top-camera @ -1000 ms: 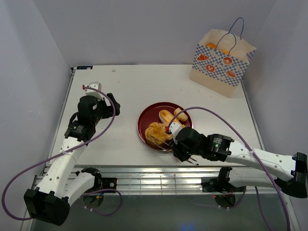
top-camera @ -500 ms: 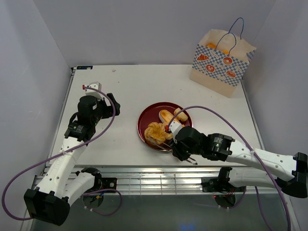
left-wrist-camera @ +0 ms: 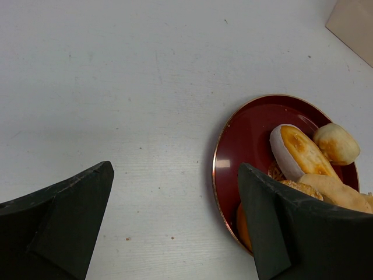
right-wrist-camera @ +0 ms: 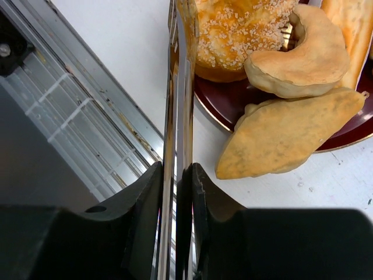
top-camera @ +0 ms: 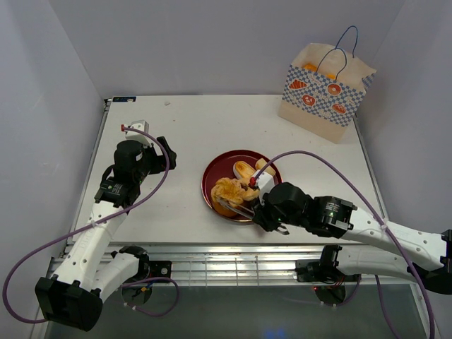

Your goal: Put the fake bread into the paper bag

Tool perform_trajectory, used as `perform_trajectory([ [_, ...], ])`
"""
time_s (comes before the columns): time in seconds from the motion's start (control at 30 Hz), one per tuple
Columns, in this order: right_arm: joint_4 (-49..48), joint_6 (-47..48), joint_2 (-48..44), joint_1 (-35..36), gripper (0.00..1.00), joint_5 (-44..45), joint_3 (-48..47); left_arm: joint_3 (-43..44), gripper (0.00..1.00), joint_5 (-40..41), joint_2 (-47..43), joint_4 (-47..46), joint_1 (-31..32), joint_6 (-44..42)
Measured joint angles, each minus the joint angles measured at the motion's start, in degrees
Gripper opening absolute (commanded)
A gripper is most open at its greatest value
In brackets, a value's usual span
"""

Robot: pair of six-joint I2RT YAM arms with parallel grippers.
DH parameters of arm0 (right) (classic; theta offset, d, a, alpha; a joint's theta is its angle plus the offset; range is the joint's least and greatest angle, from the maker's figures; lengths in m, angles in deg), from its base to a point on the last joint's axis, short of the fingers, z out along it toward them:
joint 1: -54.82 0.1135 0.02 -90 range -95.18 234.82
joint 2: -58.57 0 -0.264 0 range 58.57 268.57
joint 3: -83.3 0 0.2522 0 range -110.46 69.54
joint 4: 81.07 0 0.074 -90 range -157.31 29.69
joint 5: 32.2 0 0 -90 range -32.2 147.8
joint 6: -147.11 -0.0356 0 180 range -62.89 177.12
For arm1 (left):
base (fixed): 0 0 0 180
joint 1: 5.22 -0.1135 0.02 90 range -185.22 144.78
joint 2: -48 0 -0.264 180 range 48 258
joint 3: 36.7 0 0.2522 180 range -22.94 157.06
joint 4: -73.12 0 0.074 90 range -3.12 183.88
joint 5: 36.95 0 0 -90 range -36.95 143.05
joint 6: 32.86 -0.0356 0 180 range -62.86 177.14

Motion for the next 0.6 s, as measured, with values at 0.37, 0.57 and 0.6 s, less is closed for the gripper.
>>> perform_trajectory([
  [0.37,-9.4,0.2,-0.5,0.0,0.08,3.0,-0.8,0.0,0.98,0.4,0.0,0.0,0.0,0.0],
  [0.57,-14.4,0.0,-0.5,0.0,0.08,1.6,-1.7,0.0,0.98,0.9,0.0,0.0,0.0,0.0],
  [0.6,-15.1,0.0,-0.5,0.0,0.08,1.4,-1.9,0.0,0.98,0.9,0.0,0.0,0.0,0.0],
])
